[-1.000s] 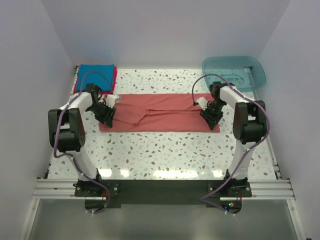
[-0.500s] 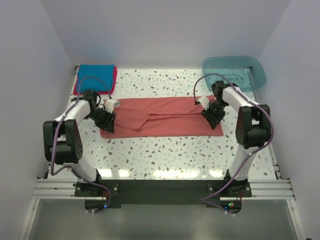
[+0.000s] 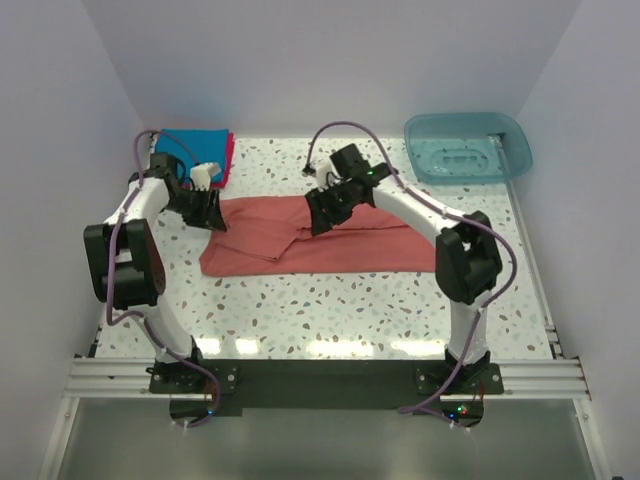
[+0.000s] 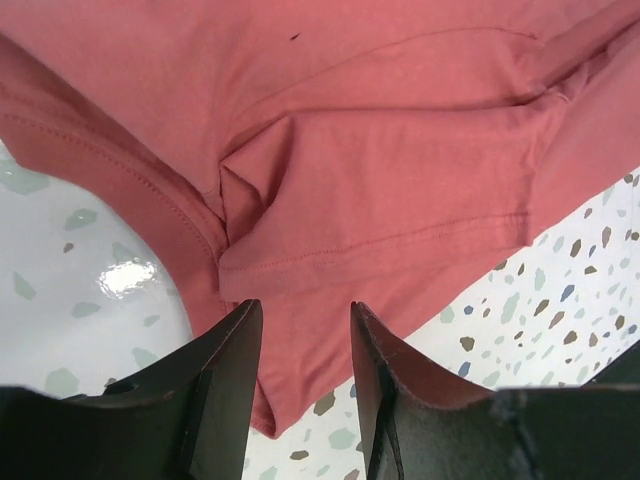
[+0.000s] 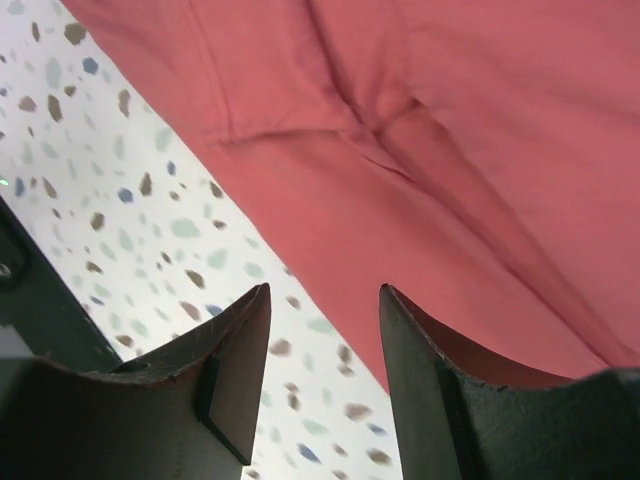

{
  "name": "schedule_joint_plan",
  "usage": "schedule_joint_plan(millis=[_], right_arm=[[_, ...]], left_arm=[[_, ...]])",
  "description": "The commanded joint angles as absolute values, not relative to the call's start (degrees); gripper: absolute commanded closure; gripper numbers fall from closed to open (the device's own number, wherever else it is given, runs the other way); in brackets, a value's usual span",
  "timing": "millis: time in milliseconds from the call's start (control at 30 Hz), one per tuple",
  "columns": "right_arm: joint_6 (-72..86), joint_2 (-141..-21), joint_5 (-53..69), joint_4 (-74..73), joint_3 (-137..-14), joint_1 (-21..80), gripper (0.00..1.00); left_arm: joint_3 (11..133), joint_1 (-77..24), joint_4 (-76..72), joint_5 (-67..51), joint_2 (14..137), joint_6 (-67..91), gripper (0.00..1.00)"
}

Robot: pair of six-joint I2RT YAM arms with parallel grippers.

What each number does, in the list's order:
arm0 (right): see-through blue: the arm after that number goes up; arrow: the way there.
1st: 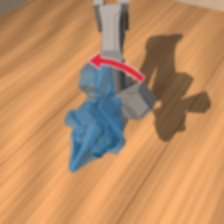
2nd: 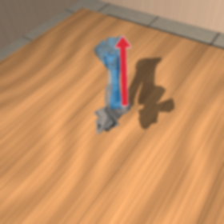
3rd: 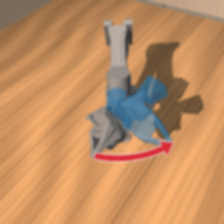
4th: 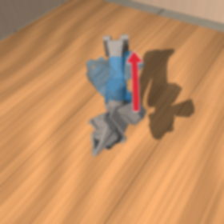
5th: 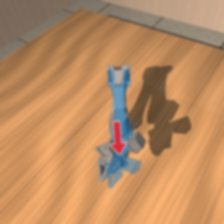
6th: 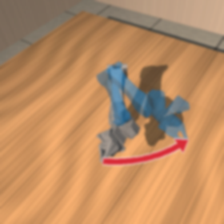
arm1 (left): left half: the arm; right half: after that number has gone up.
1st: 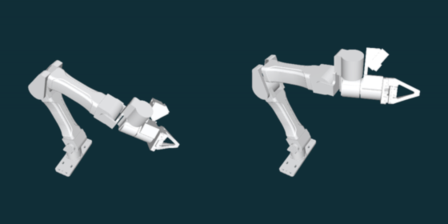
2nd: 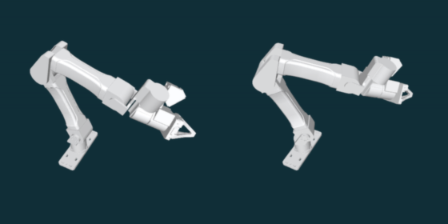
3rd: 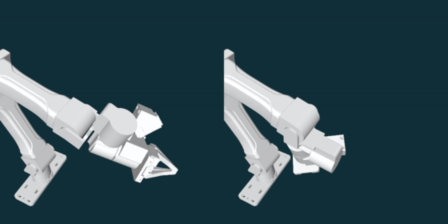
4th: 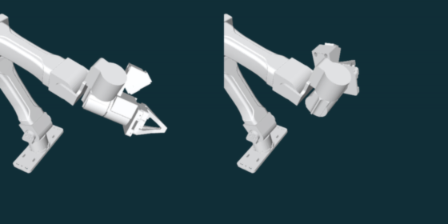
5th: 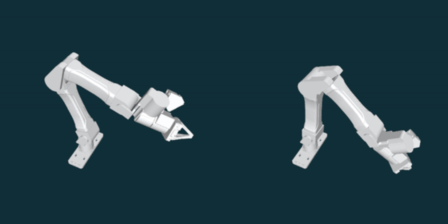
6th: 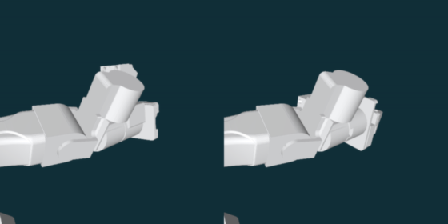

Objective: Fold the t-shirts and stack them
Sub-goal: Fold the tshirt

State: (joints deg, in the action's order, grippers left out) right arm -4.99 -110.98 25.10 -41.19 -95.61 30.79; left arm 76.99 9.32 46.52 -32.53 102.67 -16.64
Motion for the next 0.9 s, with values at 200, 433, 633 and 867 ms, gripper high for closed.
schedule_joint_plan(millis=[200,433,633,867], right_arm=[[25.65,-118.56,24.44,-27.51,-96.86,39.54,0.45],[31.72,-124.27,25.31,-26.54,-99.48,40.96,0.45],[33.66,-128.67,28.47,-24.44,-101.34,40.96,0.49],[36.47,-129.73,30.76,-22.07,-101.08,41.31,0.49]], left_arm=[[77.26,10.99,44.56,-32.17,106.61,-12.48,0.54],[75.85,11.07,43.51,-32.61,106.35,-12.74,0.55],[75.06,10.99,43.86,-32.17,105.65,-13.45,0.55],[72.69,10.99,43.50,-30.76,104.24,-14.50,0.55]])
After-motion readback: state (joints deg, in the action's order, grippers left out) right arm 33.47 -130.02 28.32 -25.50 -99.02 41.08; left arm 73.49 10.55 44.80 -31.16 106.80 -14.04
